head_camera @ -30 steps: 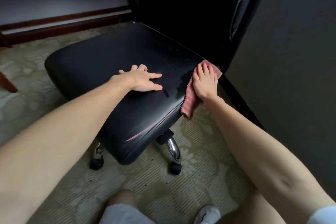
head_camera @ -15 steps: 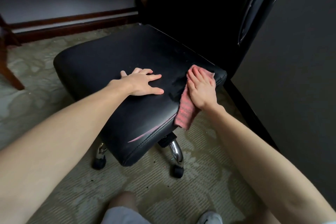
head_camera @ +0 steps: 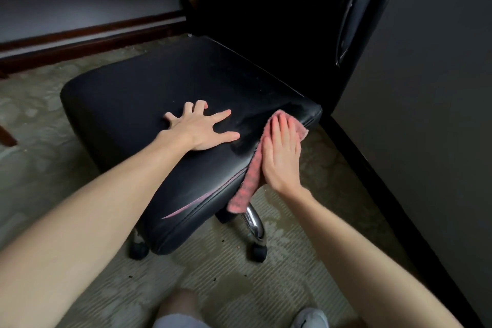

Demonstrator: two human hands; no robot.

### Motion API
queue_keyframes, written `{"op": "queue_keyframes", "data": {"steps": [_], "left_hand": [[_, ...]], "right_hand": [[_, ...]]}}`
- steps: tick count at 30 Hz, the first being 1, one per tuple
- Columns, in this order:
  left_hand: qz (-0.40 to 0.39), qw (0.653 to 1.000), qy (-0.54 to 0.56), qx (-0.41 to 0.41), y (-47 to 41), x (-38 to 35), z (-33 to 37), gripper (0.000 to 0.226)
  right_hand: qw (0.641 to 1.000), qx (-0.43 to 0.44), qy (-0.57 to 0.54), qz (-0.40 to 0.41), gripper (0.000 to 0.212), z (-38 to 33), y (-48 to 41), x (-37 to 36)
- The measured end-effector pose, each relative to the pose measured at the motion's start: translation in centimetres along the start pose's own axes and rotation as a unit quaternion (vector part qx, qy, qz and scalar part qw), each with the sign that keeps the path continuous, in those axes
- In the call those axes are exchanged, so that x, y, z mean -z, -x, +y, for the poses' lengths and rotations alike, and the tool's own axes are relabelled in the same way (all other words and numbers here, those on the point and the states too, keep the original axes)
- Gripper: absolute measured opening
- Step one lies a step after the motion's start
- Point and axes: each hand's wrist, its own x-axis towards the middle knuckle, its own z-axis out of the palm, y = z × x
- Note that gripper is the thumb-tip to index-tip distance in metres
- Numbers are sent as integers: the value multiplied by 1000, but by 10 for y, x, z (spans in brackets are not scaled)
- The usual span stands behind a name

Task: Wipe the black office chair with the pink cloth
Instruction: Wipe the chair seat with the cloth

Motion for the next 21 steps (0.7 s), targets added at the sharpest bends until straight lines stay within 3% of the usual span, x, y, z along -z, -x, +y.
{"op": "queue_keyframes", "data": {"steps": [5, 10, 13, 17, 21], "left_hand": [[-7, 1000, 17, 7, -2, 2, 5, 75], [-23, 999, 27, 11, -2, 11, 14, 76], [-29, 999, 32, 3, -3, 20, 26, 74], [-57, 998, 37, -12, -9, 25, 34, 74], [-63, 997, 38, -20, -15, 17, 27, 76]], "right_hand": [[992, -119, -22, 30, 54, 49, -65, 12], [952, -270, -131, 67, 60, 27, -76, 10], [951, -260, -151, 74, 62, 5, -50, 3], [963, -186, -179, 74, 64, -18, -3, -11], [974, -148, -150, 80, 62, -1, -10, -11]]}}
